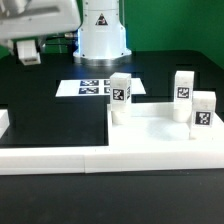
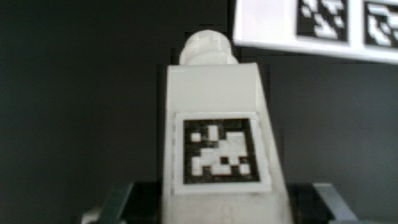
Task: Assemble square table
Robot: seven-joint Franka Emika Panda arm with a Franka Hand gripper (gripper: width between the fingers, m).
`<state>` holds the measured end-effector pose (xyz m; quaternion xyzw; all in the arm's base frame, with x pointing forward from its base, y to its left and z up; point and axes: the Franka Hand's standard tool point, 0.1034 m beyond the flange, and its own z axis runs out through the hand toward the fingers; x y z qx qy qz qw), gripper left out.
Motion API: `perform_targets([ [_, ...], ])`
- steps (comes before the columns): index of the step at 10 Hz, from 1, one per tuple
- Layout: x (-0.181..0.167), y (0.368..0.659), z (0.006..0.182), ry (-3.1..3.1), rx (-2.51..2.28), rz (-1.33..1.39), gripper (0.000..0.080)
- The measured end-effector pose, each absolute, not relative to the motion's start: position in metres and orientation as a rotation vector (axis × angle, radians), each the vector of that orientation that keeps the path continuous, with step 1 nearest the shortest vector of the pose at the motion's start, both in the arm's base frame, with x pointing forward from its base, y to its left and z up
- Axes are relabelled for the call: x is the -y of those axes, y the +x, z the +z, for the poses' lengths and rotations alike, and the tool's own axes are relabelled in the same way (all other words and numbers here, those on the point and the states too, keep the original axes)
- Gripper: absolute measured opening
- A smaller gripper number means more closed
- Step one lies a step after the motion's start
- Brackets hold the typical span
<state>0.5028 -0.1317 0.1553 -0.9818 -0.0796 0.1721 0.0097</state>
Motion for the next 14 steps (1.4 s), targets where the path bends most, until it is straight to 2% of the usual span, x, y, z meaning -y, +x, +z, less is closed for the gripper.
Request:
perform_targets([
  [1,0.124,0.518,0.170,-3.107,0.322,0.380,0.0291],
  [4,0.129,0.521,0.166,-3.126,0.317,0.043,0.0291],
  [6,0.118,0.526,0.153,-3.140,0.237,-0.142,0.0291],
  [8,0.086,0.562,0.157,-3.137,0.158,-0.335,0.0291],
  [10,0.050,0.610,0.157,-3.133,0.036,-0.552,0.0291],
  [11,0.034,0.623,0.157,-3.110,-0.065,-0.588,0.0291],
  [12,0.042,0.631,0.164,-3.123,0.032,-0.770,0.0291],
  [13,0.051,0.624,0.162,-3.129,0.017,-0.890,0.0291],
  [14,0.052,0.620,0.159,-3.133,0.017,-0.899,0.0291],
])
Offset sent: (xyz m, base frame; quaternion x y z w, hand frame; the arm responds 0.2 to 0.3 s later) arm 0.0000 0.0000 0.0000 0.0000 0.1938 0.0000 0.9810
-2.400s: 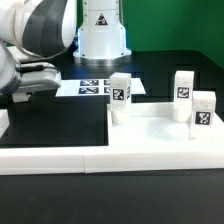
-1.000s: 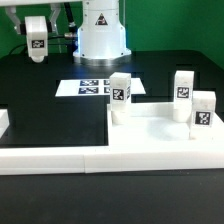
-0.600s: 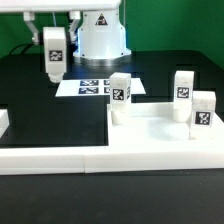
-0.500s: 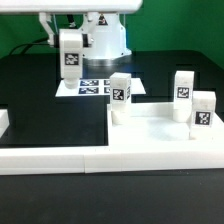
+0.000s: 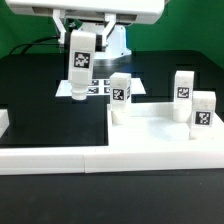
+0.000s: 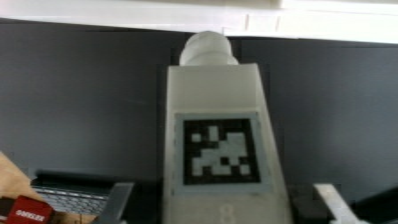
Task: Assemble square table
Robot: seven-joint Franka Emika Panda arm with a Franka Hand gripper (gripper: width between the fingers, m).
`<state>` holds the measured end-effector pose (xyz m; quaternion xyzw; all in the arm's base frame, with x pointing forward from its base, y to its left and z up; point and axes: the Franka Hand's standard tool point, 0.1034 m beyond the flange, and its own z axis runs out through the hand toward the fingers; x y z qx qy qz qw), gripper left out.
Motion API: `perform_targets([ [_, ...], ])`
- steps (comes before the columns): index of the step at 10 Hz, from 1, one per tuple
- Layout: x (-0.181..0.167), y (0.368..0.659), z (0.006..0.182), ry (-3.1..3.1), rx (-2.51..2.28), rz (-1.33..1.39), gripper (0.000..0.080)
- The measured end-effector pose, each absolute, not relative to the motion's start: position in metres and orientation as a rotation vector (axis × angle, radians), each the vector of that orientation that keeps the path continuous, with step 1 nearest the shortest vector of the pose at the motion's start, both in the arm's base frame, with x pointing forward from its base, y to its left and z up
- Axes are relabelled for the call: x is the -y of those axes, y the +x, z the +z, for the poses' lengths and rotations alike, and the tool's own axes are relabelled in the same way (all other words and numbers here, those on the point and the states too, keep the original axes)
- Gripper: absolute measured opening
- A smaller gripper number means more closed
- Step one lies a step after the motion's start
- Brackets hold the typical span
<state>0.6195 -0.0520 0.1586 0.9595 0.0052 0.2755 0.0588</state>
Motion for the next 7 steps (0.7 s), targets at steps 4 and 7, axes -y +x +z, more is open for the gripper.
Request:
perform_targets([
  [4,0.031,0.620,0.149,2.936,0.014,0.830,0.0291],
  [7,-0.005,0.632,0.135,2.969,-0.027,0.833,0.0291],
])
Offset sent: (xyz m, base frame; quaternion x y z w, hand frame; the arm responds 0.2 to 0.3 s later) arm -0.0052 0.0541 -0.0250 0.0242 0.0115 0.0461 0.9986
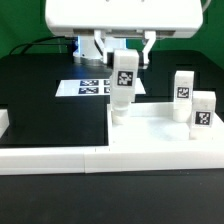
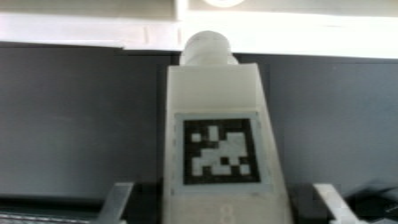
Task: Assemble square table
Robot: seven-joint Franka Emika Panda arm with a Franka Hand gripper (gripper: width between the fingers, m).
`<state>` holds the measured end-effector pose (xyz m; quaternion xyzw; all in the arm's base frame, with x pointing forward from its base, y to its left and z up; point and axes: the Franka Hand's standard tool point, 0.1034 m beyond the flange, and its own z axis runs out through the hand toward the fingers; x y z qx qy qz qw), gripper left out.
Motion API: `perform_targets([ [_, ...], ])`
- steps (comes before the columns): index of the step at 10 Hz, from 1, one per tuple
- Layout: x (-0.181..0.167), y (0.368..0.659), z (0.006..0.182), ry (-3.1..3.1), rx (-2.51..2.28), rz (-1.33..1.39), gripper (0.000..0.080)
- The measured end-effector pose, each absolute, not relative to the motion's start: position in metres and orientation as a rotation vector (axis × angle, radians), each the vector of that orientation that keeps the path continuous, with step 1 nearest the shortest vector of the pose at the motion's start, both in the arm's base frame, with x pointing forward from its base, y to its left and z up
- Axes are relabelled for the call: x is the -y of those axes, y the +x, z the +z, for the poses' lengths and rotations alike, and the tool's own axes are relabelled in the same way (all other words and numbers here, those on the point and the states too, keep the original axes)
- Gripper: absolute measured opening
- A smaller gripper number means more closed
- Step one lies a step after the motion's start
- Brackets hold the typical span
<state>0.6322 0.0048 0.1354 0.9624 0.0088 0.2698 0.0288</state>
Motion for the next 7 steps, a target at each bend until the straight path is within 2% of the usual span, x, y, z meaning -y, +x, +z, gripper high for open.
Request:
perform_targets([
  [7,-0.001,0.625,0.102,2.958,-0.041,0.788,0.0291],
])
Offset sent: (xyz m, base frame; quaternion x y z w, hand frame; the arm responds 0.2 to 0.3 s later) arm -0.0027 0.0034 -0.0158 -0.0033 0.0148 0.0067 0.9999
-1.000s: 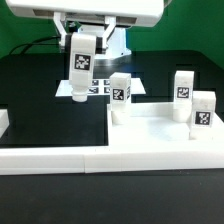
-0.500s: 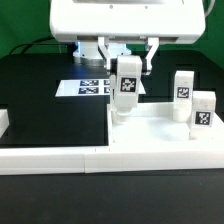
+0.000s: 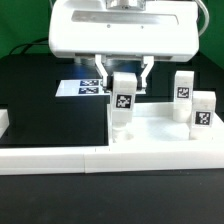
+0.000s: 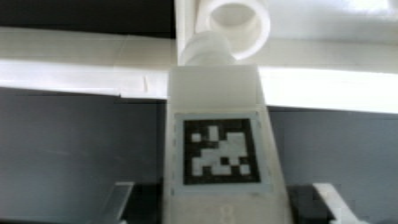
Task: Assemble square table
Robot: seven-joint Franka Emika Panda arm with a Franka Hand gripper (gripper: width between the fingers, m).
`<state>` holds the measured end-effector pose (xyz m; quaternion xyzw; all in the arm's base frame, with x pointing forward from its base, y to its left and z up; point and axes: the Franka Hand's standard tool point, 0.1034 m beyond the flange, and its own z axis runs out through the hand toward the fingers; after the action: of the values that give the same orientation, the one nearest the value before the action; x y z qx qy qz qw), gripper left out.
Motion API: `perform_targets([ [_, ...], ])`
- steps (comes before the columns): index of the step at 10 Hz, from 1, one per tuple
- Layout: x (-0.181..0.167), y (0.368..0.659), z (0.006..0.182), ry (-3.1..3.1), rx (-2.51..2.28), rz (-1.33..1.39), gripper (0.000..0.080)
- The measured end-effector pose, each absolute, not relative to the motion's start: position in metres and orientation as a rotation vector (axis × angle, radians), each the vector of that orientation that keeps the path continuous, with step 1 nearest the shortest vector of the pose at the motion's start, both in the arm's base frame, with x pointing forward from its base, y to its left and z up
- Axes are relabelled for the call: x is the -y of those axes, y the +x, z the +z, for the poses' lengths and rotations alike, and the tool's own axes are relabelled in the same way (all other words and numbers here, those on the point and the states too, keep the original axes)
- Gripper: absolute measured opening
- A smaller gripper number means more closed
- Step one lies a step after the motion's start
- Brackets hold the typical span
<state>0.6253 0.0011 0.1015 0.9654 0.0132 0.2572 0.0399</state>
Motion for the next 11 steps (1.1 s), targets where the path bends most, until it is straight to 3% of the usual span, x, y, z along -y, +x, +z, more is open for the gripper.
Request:
perform_targets([
  [11,-0.015,0.621,0.089,2.958,-0.078,0.779,0.0291],
])
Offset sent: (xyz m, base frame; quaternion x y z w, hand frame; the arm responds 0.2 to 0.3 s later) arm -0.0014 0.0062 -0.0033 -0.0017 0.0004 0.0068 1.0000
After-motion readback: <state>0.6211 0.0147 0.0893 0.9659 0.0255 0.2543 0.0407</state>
